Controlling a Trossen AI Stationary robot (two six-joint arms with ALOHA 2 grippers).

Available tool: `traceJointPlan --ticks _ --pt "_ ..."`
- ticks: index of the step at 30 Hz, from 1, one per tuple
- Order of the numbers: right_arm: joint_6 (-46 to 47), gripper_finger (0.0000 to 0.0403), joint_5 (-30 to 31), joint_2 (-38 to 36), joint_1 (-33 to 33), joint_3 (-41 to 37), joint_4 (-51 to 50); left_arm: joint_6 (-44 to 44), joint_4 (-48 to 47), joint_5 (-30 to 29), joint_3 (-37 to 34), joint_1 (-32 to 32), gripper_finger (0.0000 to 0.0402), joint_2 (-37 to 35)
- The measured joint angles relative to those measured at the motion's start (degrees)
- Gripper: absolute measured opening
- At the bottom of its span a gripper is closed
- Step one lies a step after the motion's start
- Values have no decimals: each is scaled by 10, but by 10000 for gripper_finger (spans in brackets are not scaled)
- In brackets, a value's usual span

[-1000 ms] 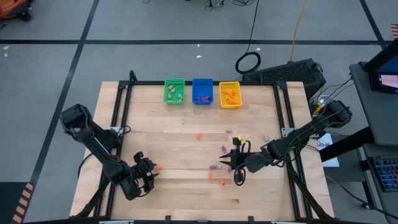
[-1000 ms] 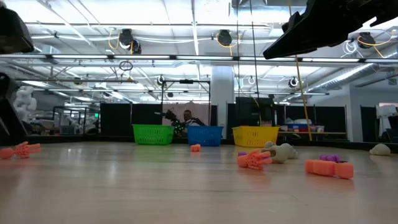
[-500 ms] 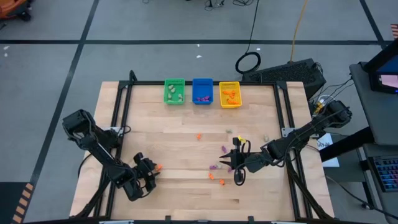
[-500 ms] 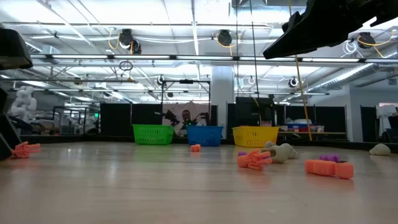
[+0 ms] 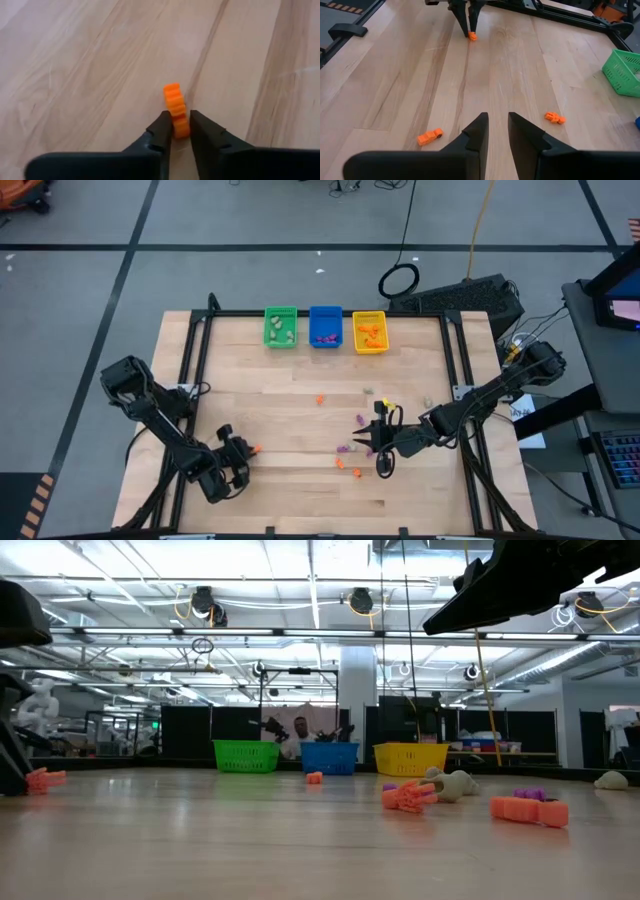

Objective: Sort Halloween decoration
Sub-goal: Put the orange skeleton toy into the yellow bin

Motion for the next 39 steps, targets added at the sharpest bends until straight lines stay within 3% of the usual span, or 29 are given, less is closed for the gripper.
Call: traceJointPlan --ticks 6,11,17,22,26,33,39 --pt "-2 59 0 0 0 0 0 35 0 0 1 0 21 0" --pt "-2 59 0 0 0 0 0 80 -8 -5 9 0 23 0" --pt "-9 59 0 0 -1 0 23 191 -11 -55 34 14 24 -23" --pt "-22 59 -1 0 -1 0 67 352 -2 -143 73 38 24 -63" --pt "-22 59 -2 0 -1 0 69 536 40 -168 96 58 24 -88" --pt "-79 59 -17 30 -1 0 118 881 196 -163 109 107 25 -100" --pt "-146 59 -29 68 -3 10 165 1088 286 -130 109 150 25 -100"
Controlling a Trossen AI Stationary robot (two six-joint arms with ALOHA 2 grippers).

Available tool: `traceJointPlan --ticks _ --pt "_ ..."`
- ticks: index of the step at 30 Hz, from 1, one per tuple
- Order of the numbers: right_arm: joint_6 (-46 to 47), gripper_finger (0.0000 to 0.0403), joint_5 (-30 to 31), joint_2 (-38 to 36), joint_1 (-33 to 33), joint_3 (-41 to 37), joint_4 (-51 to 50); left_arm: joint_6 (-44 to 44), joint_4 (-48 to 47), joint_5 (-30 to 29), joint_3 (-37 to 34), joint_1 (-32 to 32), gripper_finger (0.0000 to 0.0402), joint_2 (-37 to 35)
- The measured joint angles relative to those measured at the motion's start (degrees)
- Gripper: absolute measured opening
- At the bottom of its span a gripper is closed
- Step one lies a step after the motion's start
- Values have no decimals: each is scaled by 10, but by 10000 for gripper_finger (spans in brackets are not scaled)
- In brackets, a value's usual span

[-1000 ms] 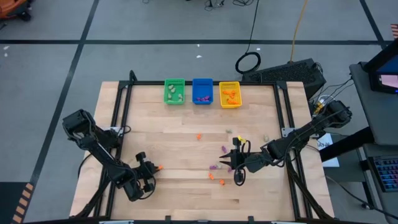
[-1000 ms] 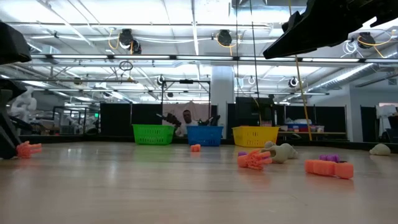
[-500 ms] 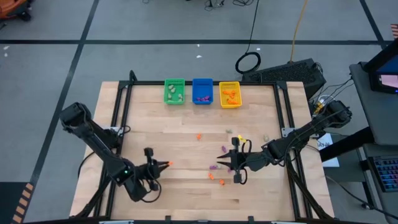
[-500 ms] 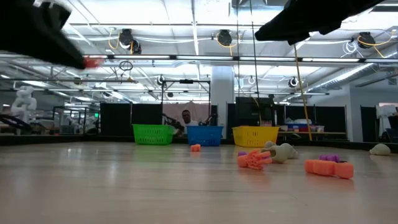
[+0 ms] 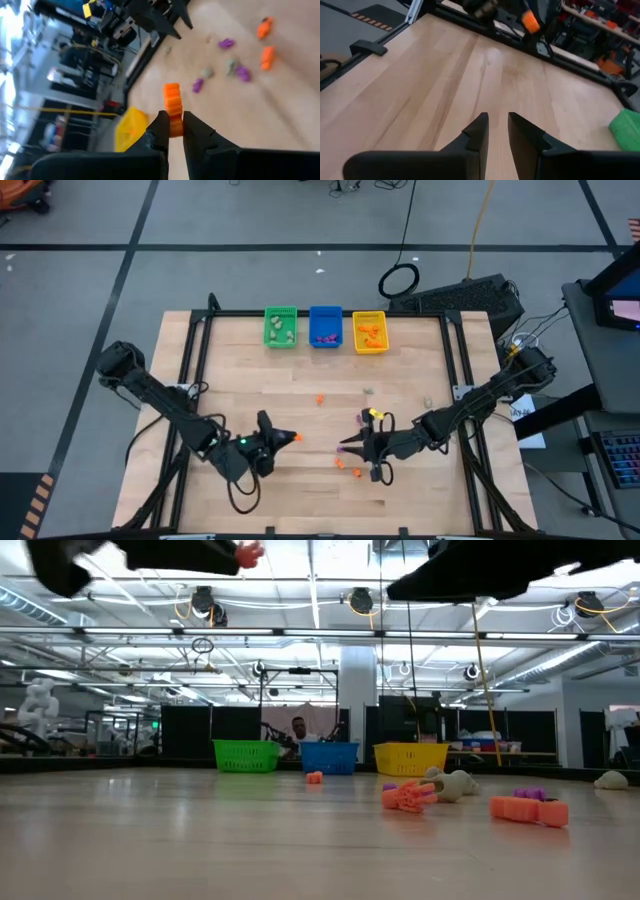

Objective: Sort Halloween decoration
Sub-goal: Put the orange skeleton toy into the yellow bin

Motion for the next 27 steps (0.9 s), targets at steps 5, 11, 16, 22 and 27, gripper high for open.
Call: traceJointPlan --ticks 5,11,16,22,27 --pt "-21 59 1 0 -2 7 3 109 21 26 0 27 25 0" --pt "-59 64 -1 13 -1 10 27 171 70 127 0 53 25 4" --pt "-99 112 17 28 -1 10 66 169 131 190 0 66 25 5" --pt "-173 178 45 50 -1 10 200 111 158 233 0 85 25 6" --pt "-223 191 41 79 -3 13 257 77 158 239 0 99 25 9"
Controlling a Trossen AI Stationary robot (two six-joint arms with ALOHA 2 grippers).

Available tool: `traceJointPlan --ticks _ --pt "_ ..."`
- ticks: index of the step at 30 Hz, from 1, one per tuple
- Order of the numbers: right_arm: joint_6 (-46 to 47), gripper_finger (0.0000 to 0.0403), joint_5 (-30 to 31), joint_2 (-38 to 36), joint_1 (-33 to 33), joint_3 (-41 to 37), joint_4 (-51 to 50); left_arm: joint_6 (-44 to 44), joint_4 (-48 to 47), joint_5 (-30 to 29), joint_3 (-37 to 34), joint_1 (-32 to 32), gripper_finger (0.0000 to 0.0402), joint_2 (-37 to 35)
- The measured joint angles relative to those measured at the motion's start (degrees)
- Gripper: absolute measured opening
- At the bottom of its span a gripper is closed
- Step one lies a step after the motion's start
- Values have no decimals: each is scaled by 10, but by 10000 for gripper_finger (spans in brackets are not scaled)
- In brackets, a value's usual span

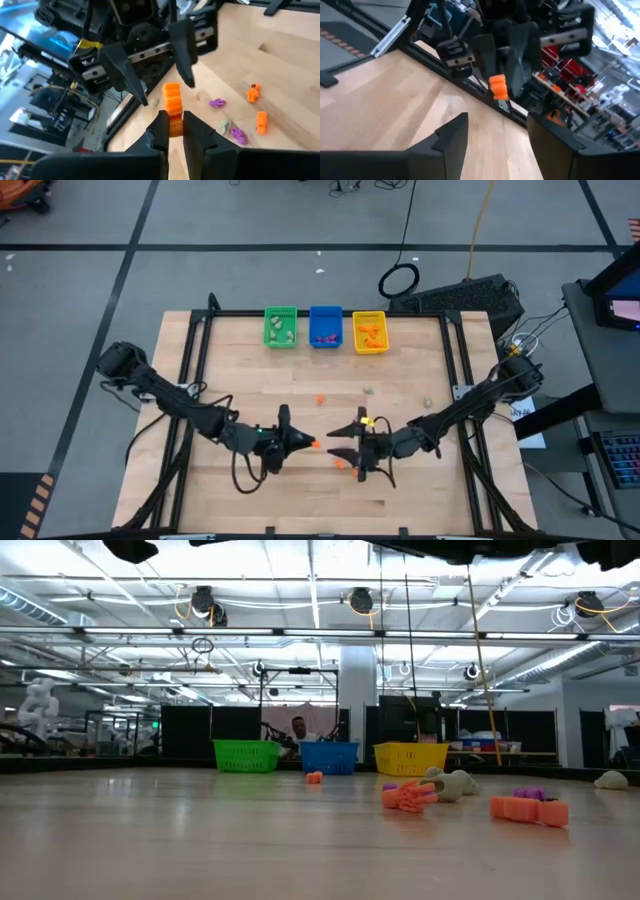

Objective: Sort Halloween decoration
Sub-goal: Put the orange skeleton toy into the yellow bin

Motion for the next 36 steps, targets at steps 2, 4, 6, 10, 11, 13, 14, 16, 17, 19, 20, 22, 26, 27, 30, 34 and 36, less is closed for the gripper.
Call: traceJointPlan --ticks 2,4,6,10,11,13,14,16,17,19,20,22,26,27,30,34,36 --pt "-15 189 -9 15 -1 10 5 -12 0 1 0 5 25 4" --pt "-22 186 -11 31 -3 26 9 -17 2 8 0 8 25 6" --pt "-24 184 3 46 -4 44 11 -23 5 19 0 12 25 13" --pt "-34 184 38 72 -7 74 10 -27 3 21 -1 14 25 20" --pt "-35 183 39 76 -7 78 8 -27 5 20 0 14 25 20" --pt "-35 183 44 81 -6 86 2 -27 2 19 0 14 25 22" --pt "-35 183 47 82 -6 88 0 -27 2 19 0 14 25 22" --pt "-35 183 49 82 -6 90 -9 -28 9 18 0 14 25 22" --pt "-35 183 49 82 -6 91 -11 -27 10 18 0 14 25 22" --pt "-36 183 51 82 -6 91 -12 -28 6 18 0 14 25 22" --pt "-39 183 52 82 -5 91 -12 -28 5 17 0 14 25 22" --pt "-42 183 66 82 0 91 -13 -28 5 17 0 14 25 22" --pt "-54 182 119 82 14 91 -17 -28 5 16 0 14 25 22" --pt "-60 182 125 82 18 91 -16 -29 5 16 0 14 25 22" --pt "-65 175 126 82 24 91 -14 -29 5 16 0 14 25 22" --pt "-62 153 124 82 25 91 -13 -29 5 16 0 14 25 22" --pt "-60 139 124 82 24 91 -13 -32 6 16 0 14 25 22"
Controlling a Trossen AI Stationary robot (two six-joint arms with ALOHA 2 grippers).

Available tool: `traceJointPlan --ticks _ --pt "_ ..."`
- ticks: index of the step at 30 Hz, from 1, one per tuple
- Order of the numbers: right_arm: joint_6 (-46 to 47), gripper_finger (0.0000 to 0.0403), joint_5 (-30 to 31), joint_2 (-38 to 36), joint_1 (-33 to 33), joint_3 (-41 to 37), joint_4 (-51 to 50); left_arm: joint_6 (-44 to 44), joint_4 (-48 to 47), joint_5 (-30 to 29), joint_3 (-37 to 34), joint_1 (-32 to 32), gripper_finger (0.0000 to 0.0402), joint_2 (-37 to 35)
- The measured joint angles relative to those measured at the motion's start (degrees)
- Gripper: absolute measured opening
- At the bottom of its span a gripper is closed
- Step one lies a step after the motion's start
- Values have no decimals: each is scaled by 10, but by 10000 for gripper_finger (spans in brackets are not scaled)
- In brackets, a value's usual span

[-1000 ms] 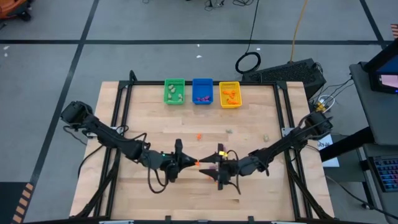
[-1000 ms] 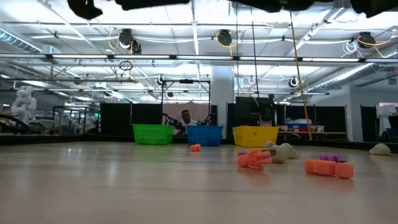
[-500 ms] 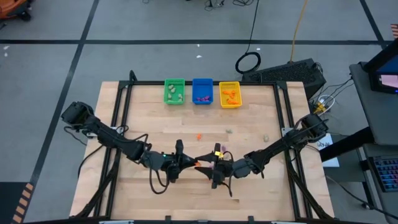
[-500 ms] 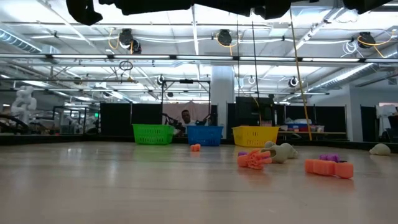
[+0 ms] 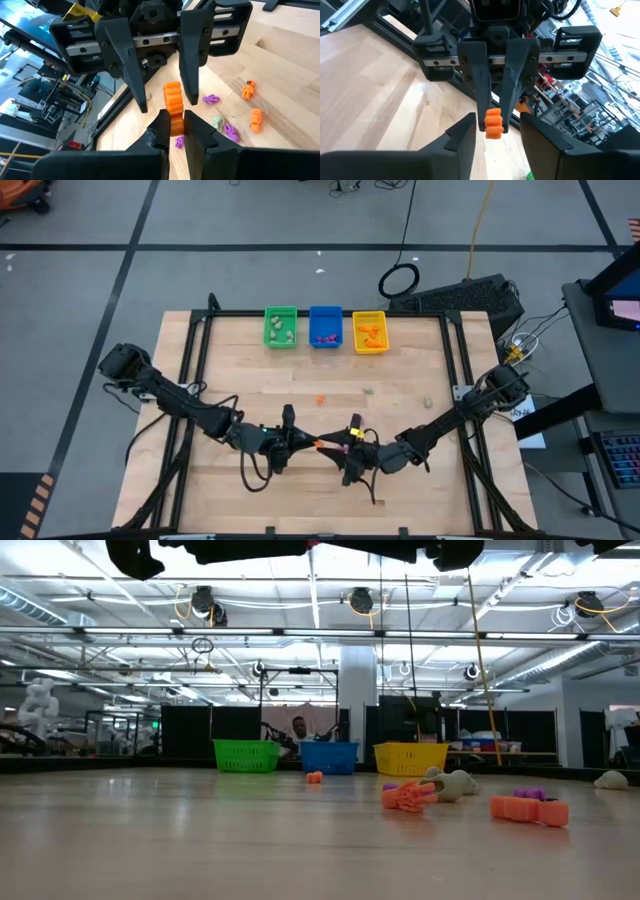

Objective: Sort Halloween decoration
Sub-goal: Put the orange skeleton toy into the yellow bin

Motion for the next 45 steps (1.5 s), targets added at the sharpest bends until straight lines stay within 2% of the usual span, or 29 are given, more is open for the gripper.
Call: traceJointPlan --ticks 25,27,30,33,41,45 --pt "2 29 -2 0 0 0 -8 -11 0 0 0 0 25 0" --pt "5 26 -2 0 0 0 -12 -30 0 -1 0 0 25 0" --pt "11 26 1 -1 0 0 -14 -87 11 -34 -1 -1 31 0" --pt "12 27 3 -1 -1 0 -15 -141 12 -53 -1 0 64 0" --pt "13 27 -2 0 0 0 -23 -178 23 -55 -1 -13 219 0" --pt "13 27 -1 -8 7 -1 -28 -210 18 -80 0 -31 272 -5"
